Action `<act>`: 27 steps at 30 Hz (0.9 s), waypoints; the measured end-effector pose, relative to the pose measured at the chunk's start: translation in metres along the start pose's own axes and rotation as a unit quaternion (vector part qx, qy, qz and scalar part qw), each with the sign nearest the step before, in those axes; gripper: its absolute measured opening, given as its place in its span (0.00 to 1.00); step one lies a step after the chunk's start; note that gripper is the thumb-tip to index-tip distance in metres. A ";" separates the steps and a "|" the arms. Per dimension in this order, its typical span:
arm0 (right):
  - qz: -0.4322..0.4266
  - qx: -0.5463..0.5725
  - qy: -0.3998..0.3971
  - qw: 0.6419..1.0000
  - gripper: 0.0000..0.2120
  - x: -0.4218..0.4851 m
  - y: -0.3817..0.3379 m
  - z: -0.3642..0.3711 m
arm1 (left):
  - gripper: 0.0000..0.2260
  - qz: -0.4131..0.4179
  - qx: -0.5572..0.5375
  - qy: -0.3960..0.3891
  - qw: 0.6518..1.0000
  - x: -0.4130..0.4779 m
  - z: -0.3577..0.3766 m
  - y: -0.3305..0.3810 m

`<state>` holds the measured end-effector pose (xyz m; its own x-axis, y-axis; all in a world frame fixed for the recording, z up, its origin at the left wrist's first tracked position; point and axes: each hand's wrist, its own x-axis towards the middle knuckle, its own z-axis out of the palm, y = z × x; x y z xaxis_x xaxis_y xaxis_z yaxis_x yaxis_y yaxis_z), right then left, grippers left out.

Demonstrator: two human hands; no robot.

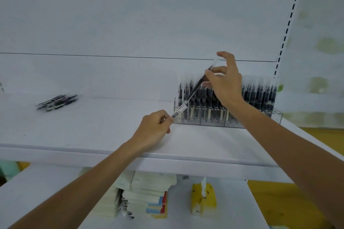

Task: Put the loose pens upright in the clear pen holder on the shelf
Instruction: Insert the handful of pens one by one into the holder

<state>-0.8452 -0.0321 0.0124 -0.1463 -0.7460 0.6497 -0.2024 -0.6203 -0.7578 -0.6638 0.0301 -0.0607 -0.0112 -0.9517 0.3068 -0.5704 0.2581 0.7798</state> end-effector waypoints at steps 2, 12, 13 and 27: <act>-0.064 -0.075 0.005 0.995 0.20 0.004 0.007 -0.002 | 0.08 -0.007 -0.003 0.014 1.000 0.000 -0.003 -0.002; -0.119 -0.245 -0.195 0.942 0.25 -0.005 0.027 0.012 | 0.06 -0.040 0.027 0.043 0.998 0.006 0.001 -0.014; -0.110 -0.246 -0.196 0.943 0.25 -0.005 0.029 0.012 | 0.06 -0.035 0.036 0.043 0.998 0.005 0.002 -0.014; -0.037 -0.157 -0.168 0.973 0.16 -0.043 0.024 0.006 | 0.05 0.043 0.022 0.076 0.996 0.000 0.015 0.001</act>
<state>-0.8381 -0.0160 -0.0339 0.1935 -0.7722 0.6052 -0.4941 -0.6097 -0.6199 -0.6768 0.0276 -0.0680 0.0604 -0.8892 0.4535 -0.6089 0.3272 0.7227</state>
